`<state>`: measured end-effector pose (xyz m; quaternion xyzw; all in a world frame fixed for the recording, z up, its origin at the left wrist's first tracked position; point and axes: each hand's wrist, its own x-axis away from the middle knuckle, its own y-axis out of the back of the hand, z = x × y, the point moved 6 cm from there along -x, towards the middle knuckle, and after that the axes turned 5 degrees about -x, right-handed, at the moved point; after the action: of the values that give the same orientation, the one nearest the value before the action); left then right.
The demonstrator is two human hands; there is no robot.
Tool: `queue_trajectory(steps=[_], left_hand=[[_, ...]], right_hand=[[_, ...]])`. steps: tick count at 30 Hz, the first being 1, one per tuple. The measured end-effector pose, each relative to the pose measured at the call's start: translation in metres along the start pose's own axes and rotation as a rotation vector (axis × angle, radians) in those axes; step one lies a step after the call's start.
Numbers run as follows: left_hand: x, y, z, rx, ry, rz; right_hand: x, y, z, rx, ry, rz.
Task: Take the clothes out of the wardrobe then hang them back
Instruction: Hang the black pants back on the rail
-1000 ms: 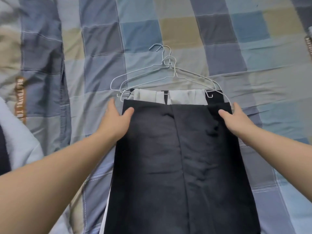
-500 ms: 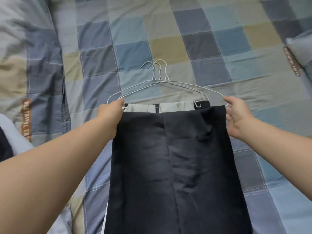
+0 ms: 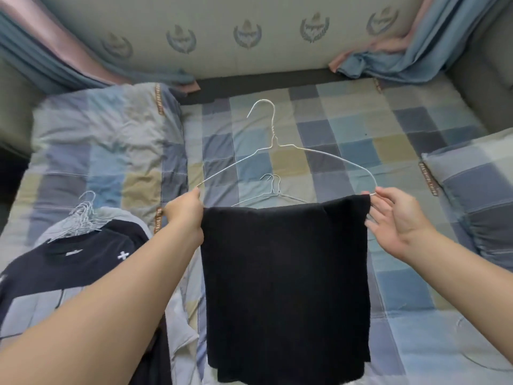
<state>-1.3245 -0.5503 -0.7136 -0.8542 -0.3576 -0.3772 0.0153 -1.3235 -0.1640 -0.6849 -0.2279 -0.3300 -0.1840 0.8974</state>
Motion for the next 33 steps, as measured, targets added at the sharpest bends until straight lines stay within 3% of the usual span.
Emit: queue_trajectory(steps=[6, 11, 24, 28, 33], left_hand=[[0.115, 0.080, -0.055, 0.037, -0.242, -0.012], [0.178, 0.131, -0.083, 0.106, -0.365, 0.003], [0.256, 0.192, -0.189, 0.199, -0.667, 0.281], [0.256, 0.196, -0.208, 0.159, -0.719, 0.416], [0.257, 0.186, -0.206, 0.015, -0.765, 0.546]], right_hand=[[0.116, -0.004, 0.062, 0.014, 0.133, 0.032], [0.195, 0.005, 0.090, 0.211, 0.274, 0.047], [0.346, -0.024, 0.181, 0.580, 0.825, 0.082], [0.400, -0.044, 0.178, 0.685, 0.952, 0.058], [0.439, -0.054, 0.138, 0.731, 0.924, 0.019]])
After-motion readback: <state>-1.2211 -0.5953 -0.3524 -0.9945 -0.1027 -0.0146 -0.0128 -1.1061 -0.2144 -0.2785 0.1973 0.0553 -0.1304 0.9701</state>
